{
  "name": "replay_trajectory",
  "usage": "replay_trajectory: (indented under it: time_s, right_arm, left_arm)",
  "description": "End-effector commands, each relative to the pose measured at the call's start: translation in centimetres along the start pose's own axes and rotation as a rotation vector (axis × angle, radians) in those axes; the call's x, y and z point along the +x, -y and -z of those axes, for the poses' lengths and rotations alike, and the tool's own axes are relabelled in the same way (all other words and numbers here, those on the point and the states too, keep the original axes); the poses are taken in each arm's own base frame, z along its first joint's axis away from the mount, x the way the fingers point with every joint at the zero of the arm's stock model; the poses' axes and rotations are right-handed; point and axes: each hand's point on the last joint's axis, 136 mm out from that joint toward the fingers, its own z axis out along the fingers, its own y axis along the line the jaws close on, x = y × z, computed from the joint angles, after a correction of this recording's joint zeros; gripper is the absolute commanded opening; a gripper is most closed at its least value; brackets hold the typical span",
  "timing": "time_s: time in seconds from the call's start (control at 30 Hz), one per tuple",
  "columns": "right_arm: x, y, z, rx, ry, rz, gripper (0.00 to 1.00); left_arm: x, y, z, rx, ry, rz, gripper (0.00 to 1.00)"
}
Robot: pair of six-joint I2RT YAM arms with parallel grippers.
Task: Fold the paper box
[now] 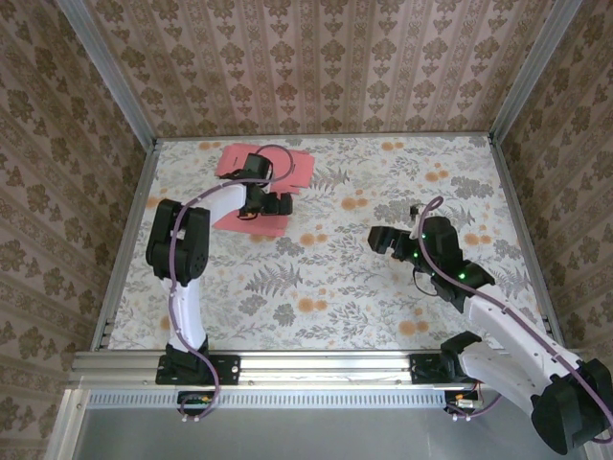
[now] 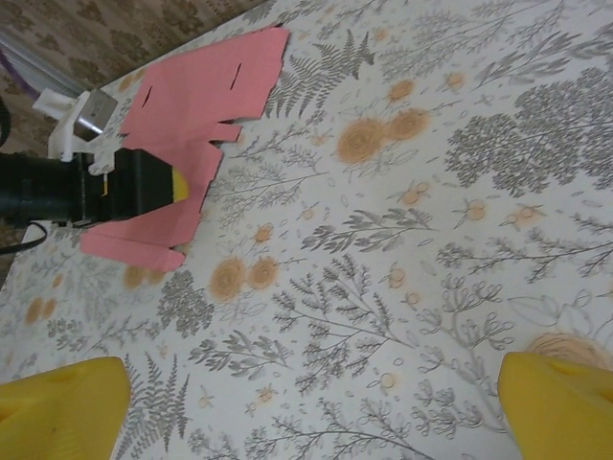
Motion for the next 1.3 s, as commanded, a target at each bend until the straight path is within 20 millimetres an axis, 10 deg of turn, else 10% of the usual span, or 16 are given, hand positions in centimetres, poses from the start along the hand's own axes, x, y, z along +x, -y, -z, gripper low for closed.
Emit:
replay_trajectory:
  time_s: [0.0,0.33,0.8,1.0,1.27]
  right_arm:
    - [1.1,-0.5,-0.1,-0.012,-0.037,-0.024,1.00]
    - [2.1,-0.8,0.1,0.001,-0.092,0.007,1.00]
    - [1.6,-1.0,0.8,0.018,-0.105,0.034,1.00]
    - [1.6,-2.6,1.2,-0.068,-0.111,0.057,1.00]
    - [4.1,-6.0,0.0,-0.163,-0.204,0.120,1.00]
  left_arm:
    - [0.6,0.8,-0.5,0.038,-0.024,0.050,1.00]
    - [5.2,3.5,-1.0,0.119,-0.090,0.098,1.00]
    - [14.4,14.3,4.0,0.296,-0.124,0.050,1.00]
    - [12.5,14.8,9.8,0.405,0.002,-0.002,1.00]
    - [6.8,7.3,12.1,0.287,0.074,0.006,0.98]
